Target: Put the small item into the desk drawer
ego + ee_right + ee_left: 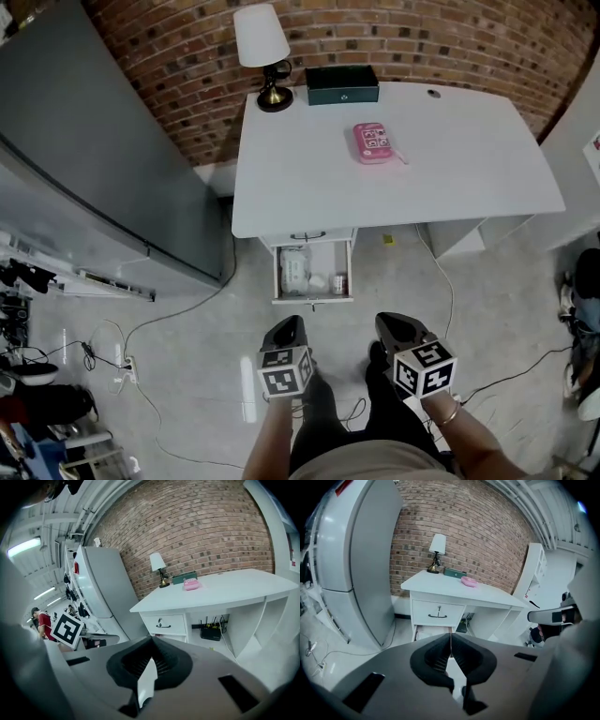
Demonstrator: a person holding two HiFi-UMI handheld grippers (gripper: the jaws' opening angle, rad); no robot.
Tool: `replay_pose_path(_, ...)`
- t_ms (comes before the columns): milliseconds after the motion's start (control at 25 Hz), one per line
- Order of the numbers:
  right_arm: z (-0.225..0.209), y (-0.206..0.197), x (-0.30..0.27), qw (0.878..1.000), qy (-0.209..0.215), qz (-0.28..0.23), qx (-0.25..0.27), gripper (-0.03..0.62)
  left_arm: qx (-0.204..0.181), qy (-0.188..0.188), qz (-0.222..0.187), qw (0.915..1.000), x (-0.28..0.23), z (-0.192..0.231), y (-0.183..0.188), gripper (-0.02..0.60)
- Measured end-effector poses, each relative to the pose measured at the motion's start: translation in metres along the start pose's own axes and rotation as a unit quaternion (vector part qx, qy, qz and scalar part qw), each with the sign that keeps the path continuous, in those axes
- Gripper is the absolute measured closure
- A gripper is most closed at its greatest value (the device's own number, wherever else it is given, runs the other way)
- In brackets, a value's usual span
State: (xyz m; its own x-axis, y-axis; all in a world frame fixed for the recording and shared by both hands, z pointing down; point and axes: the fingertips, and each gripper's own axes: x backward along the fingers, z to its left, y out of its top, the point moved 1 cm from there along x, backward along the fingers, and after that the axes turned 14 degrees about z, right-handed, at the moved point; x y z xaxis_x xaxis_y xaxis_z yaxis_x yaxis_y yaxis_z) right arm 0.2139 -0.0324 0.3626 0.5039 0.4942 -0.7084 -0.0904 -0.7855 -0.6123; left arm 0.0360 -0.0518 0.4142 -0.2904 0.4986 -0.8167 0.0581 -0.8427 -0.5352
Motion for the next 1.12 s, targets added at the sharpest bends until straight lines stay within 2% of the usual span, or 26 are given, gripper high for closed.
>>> replay_pose_path(280,-0.005,-0.002,0.01,1.0,-0.012,-0.001,0.019,0.588,-0.013,0.002,-0.001,0.9999,0.004,-0.011,0.002,0.557)
replay_pose_path(760,0.001,-0.006,0.02,1.0,-0.013,-0.005,0.012,0.589,-0.027,0.001,0.002,0.9996,0.011,-0.021,0.0,0.557)
replay_pose_path(1120,0.012,-0.006,0.015,1.0,-0.012,-0.001,0.012,0.589,-0.026,-0.003,-0.001,0.9997,0.013,-0.014,0.0,0.557)
